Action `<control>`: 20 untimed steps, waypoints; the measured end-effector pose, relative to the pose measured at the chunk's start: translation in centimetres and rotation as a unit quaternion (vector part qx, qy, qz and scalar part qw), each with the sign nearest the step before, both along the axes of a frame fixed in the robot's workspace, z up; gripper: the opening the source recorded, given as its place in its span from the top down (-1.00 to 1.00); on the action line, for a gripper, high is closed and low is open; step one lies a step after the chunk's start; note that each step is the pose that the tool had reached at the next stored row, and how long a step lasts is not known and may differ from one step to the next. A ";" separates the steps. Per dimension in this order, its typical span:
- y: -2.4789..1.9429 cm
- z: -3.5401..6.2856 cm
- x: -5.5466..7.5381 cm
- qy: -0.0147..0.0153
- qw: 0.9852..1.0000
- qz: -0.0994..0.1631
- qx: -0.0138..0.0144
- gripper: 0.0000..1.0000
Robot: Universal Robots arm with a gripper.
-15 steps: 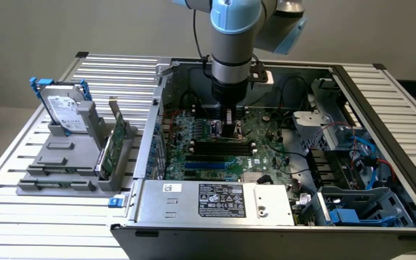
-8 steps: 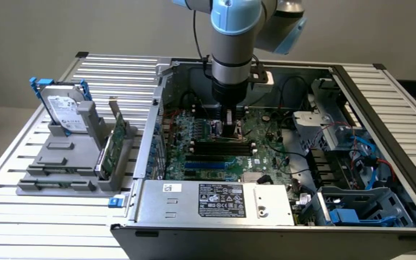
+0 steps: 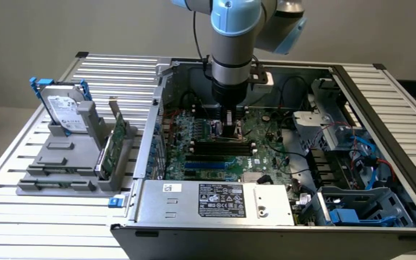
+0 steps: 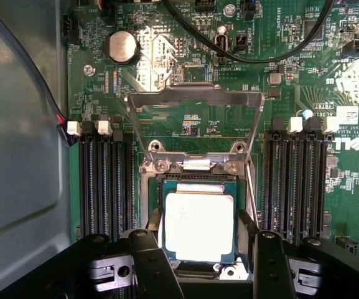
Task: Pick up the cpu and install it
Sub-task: 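Place the cpu into insertion slot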
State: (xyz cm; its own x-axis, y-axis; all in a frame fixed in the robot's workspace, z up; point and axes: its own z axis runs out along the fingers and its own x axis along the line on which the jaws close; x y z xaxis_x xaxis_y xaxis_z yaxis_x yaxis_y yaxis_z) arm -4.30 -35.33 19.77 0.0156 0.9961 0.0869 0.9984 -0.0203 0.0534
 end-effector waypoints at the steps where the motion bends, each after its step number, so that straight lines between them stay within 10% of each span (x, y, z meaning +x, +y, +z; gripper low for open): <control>1: 0.00 -0.01 0.0 0.000 1.000 0.000 0.000 -0.09; 20: 0.07 -0.19 0.0 0.000 1.000 -0.001 0.000 -0.09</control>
